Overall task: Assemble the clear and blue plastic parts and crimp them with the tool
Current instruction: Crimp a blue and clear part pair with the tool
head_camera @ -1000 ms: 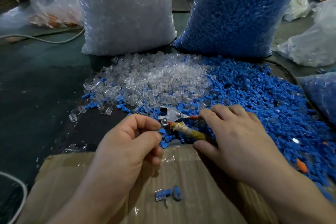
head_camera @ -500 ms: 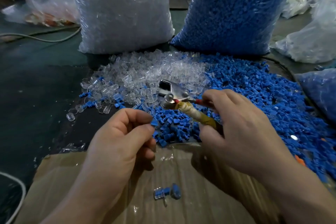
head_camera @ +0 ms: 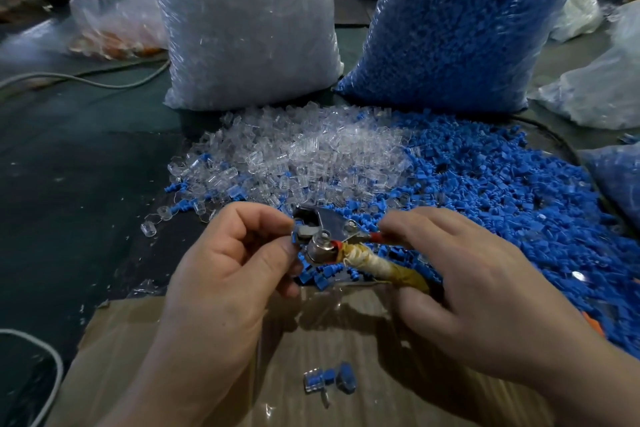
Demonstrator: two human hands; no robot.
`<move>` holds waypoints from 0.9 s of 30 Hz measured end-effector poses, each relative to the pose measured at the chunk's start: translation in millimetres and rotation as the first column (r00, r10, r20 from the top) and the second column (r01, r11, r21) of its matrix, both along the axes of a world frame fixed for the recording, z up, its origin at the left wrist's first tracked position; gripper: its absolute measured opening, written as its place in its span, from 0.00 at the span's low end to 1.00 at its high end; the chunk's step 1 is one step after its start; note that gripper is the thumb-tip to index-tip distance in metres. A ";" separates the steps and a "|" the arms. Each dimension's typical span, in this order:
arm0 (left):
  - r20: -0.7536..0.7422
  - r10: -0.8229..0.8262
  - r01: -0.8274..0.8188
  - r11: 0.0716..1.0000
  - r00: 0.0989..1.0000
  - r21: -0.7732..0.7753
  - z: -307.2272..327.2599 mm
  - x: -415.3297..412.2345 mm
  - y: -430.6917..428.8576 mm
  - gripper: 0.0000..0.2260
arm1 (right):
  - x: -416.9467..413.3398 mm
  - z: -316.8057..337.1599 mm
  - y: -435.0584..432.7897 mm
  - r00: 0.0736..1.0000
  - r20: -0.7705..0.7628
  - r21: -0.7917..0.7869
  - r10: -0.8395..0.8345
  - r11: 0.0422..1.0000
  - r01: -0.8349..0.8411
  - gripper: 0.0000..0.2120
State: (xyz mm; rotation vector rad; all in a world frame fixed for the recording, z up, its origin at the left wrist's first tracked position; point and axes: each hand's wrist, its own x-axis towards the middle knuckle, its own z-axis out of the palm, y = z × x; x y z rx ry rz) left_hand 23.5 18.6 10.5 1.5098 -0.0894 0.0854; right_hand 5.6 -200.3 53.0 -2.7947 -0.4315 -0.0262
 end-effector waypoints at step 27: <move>-0.167 0.055 0.003 0.945 0.984 0.328 -5.9 -5.8 -12.3 0.14 | 16.2 -14.8 -1.6 0.960 0.185 -0.153 -0.210 0.959 0.240 0.28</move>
